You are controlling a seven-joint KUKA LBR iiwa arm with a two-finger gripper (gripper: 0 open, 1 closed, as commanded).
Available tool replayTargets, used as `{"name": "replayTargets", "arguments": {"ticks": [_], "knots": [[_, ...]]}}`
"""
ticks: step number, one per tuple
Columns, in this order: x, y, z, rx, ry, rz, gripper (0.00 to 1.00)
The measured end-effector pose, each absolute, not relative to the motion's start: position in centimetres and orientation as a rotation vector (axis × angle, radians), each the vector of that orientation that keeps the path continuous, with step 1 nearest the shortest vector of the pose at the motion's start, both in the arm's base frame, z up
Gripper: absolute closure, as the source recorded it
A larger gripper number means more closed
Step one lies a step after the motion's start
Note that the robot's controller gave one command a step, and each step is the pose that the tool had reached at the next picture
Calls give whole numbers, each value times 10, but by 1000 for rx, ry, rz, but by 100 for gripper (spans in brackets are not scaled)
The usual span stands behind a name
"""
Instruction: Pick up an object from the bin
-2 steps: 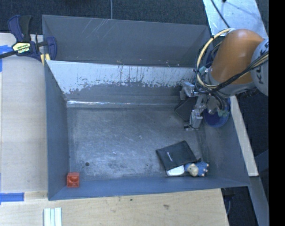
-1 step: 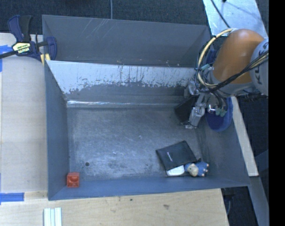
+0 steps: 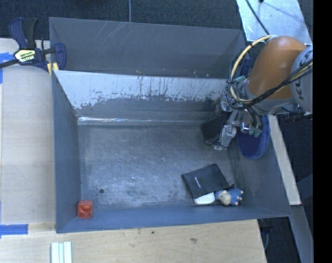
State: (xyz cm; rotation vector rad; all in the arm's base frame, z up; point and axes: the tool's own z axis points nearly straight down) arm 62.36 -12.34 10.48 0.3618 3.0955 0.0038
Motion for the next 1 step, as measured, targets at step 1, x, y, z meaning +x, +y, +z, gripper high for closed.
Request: {"name": "replayTargets", "arguments": {"ticks": [1], "knots": [[622,-124,104,365,3103,4,100]]}}
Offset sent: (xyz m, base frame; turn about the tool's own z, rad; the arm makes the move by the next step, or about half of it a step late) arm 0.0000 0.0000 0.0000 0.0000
